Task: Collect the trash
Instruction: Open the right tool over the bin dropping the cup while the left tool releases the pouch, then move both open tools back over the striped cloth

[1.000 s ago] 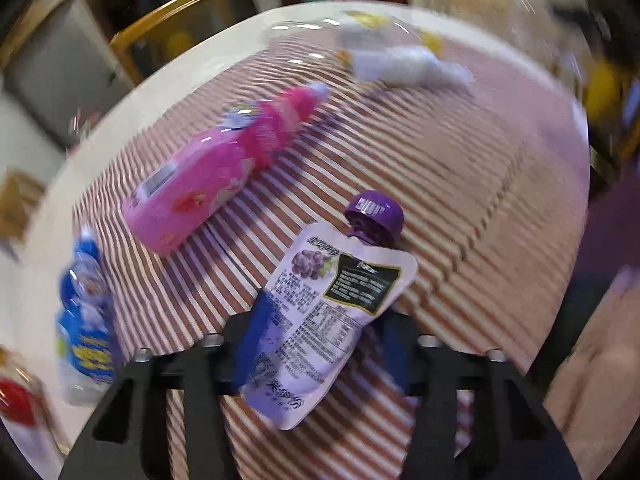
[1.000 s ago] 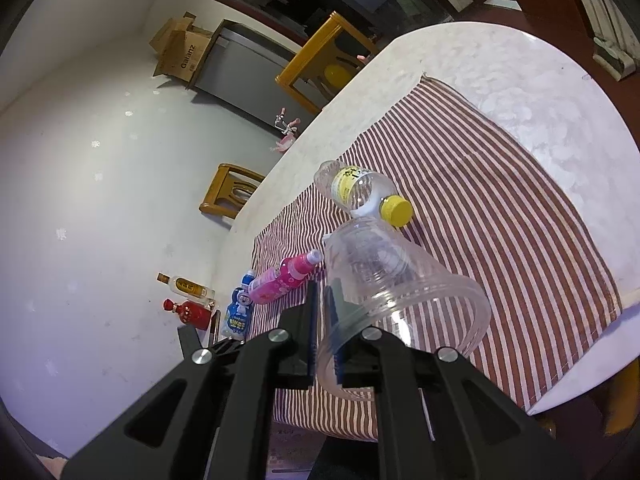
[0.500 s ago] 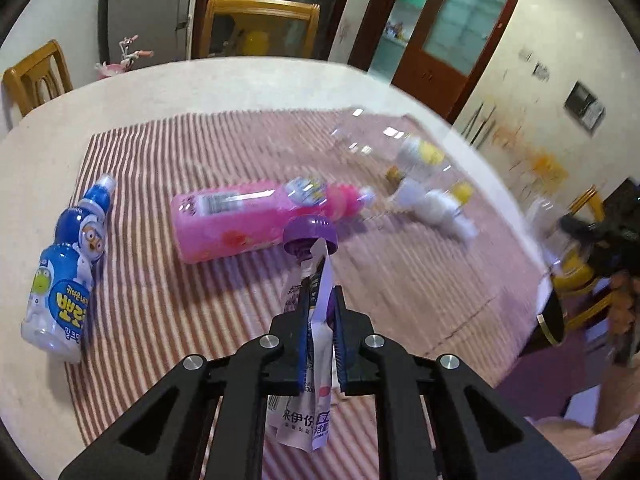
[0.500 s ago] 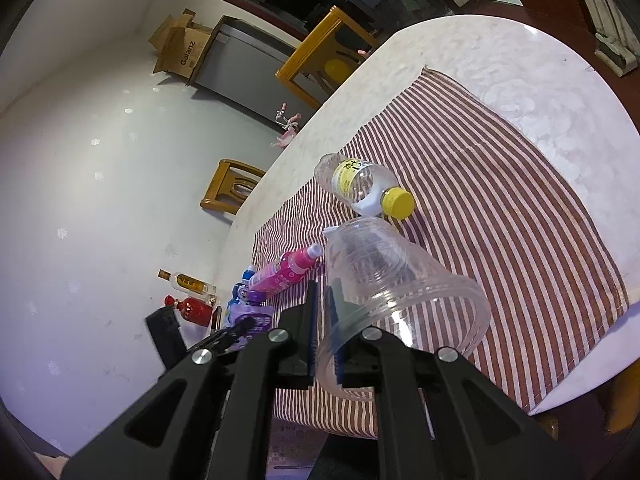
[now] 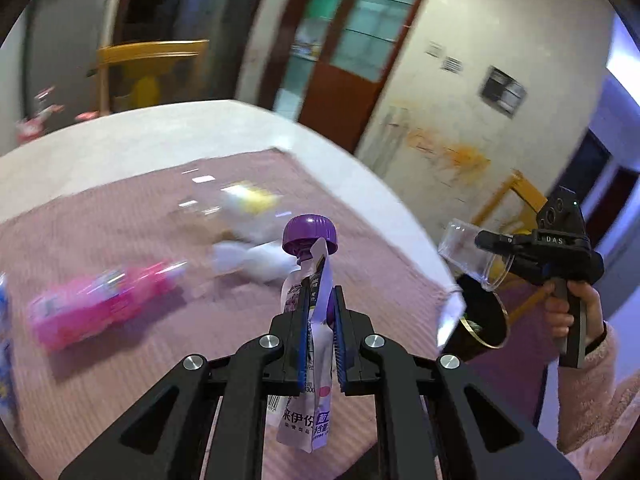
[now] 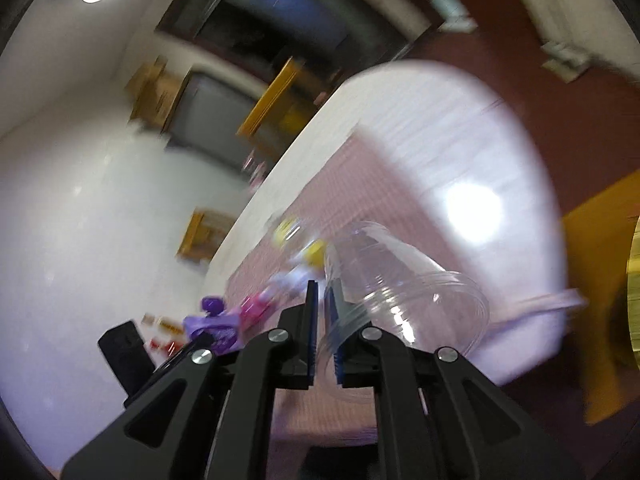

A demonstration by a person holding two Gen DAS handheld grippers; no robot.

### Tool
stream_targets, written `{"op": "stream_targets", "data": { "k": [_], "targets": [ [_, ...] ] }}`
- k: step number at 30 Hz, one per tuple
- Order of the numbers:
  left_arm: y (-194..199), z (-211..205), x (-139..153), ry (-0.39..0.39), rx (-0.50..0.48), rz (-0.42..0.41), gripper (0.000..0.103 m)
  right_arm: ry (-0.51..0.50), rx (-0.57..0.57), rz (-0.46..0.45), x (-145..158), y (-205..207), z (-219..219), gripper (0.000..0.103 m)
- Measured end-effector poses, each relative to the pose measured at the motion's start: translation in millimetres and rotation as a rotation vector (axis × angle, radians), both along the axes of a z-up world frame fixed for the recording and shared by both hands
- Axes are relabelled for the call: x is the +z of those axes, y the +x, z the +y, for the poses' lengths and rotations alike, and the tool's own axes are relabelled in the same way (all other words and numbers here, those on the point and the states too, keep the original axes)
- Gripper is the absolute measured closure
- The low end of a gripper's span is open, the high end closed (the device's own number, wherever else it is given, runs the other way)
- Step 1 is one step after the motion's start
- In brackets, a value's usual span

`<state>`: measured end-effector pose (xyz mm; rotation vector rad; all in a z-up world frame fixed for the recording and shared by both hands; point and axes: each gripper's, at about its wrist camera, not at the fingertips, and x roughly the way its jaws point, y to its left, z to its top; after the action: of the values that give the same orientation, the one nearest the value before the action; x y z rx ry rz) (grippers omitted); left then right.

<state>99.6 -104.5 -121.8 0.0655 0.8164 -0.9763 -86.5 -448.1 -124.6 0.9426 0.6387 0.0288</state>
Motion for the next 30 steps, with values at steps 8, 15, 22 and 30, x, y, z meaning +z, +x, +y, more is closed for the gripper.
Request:
{"op": "stream_targets", "data": {
  "k": [8, 15, 22, 30],
  "targets": [
    [-45, -135, 0, -0.042, -0.288, 0.042, 0.093, -0.08, -0.452, 0.339, -73, -143, -138, 0.085],
    [-106, -244, -12, 0.046, -0.53, 0.036, 0.093, 0.108, -0.515, 0.642, -192, -167, -192, 0.01],
    [-174, -349, -44, 0.137, -0.766, 0.018, 0.093, 0.206, -0.62, 0.472, -176, -218, -214, 0.01],
    [-216, -478, -126, 0.326, -0.824, 0.091, 0.076, 0.182, -0.788, 0.338, -138, -265, -211, 0.01]
  ]
}}
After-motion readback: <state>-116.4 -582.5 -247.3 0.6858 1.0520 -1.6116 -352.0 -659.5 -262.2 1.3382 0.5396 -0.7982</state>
